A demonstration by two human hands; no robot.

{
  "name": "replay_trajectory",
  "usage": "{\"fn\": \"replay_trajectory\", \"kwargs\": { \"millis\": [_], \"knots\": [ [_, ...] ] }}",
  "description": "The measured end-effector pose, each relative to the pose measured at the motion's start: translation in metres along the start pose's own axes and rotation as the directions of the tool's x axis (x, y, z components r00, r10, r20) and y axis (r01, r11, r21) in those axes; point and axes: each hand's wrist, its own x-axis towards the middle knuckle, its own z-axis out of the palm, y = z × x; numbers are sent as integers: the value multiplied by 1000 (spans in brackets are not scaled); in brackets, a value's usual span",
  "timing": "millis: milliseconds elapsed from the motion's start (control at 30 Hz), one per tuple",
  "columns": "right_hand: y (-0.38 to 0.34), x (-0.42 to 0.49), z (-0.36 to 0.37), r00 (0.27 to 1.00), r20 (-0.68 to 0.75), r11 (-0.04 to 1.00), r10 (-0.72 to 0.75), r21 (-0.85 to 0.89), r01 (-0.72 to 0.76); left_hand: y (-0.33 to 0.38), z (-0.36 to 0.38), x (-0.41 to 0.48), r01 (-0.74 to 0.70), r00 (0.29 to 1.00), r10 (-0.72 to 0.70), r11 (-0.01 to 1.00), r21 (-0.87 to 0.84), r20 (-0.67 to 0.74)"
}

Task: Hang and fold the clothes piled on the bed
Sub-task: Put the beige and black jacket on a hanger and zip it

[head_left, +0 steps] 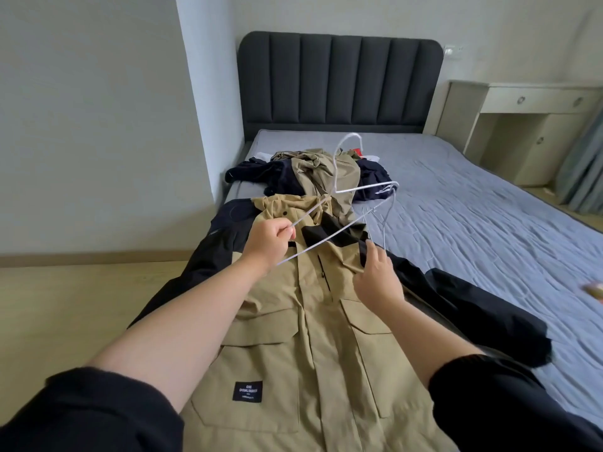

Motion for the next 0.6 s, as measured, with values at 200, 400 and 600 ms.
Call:
{"fn": "replay_trajectory", "kwargs": {
  "millis": [200,400,600],
  "knots": [
    [-6,23,-28,923,-311,930,228,350,-112,10,-10,-2,-187,977,192,981,60,-89],
    [13,44,-62,789,-392,869,474,354,-346,7,-19,0,-248,944,268,961,120,-190],
    [38,50,-66,903,-64,833,425,418,-362,5,-13,-9,-248,951,264,962,115,-158]
  ]
}}
